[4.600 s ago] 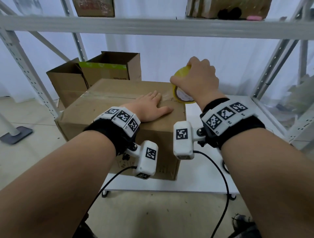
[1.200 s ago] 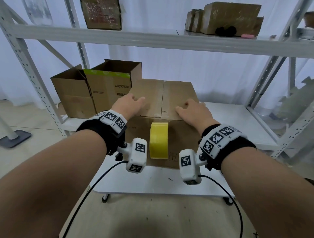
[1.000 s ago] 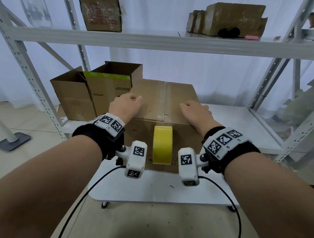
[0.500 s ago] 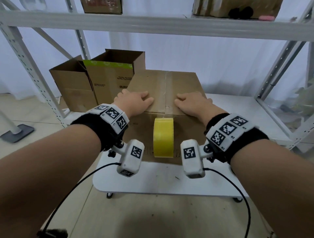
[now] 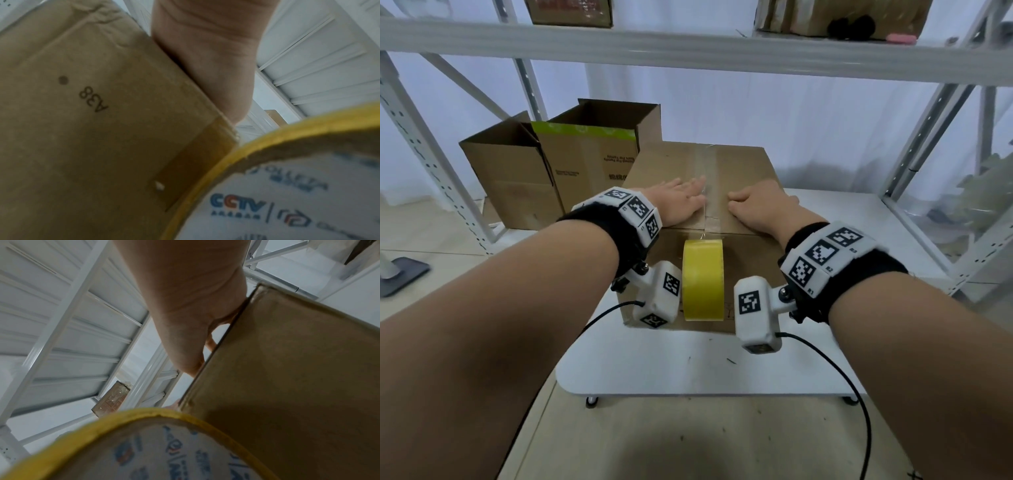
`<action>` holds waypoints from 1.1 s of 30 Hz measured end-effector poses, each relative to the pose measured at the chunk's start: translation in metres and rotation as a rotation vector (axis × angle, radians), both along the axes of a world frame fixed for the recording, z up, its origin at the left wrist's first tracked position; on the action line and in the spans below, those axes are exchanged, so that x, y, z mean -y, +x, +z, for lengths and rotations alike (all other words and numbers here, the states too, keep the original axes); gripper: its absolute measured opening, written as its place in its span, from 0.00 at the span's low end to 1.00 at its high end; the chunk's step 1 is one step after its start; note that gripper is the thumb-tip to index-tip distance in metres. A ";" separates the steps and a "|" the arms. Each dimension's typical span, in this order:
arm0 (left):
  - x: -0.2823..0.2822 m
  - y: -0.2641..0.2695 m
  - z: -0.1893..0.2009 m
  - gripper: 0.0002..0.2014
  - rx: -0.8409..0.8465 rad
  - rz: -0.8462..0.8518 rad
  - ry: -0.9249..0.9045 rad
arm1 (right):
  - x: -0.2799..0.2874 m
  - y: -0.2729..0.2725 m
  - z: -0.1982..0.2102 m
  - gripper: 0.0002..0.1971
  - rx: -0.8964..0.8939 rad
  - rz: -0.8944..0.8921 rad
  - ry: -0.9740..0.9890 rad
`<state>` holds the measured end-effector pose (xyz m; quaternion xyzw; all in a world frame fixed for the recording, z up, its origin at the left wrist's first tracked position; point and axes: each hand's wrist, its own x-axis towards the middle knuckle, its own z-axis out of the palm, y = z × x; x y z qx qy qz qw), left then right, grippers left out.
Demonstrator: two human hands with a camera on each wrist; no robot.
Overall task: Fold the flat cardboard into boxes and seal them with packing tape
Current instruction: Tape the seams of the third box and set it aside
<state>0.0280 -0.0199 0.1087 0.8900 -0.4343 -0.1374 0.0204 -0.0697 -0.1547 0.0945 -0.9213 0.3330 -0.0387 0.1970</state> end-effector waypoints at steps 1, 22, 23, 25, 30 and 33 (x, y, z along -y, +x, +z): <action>0.001 -0.001 0.000 0.25 0.008 -0.014 0.017 | -0.001 0.000 -0.003 0.23 0.024 -0.018 0.008; -0.065 -0.044 0.010 0.23 -0.108 -0.173 -0.217 | -0.011 -0.024 -0.009 0.19 0.176 0.123 -0.110; -0.070 -0.043 0.008 0.22 -0.107 -0.193 -0.232 | -0.012 -0.025 -0.009 0.19 0.211 0.127 -0.129; -0.076 -0.041 0.000 0.21 0.007 -0.196 -0.180 | -0.014 -0.026 -0.010 0.19 0.241 0.103 -0.159; -0.070 -0.046 -0.009 0.35 0.224 0.198 0.033 | -0.013 -0.032 -0.009 0.21 0.155 0.070 -0.109; -0.068 -0.049 -0.012 0.43 0.149 0.280 -0.063 | -0.011 -0.030 -0.008 0.23 0.123 0.076 -0.051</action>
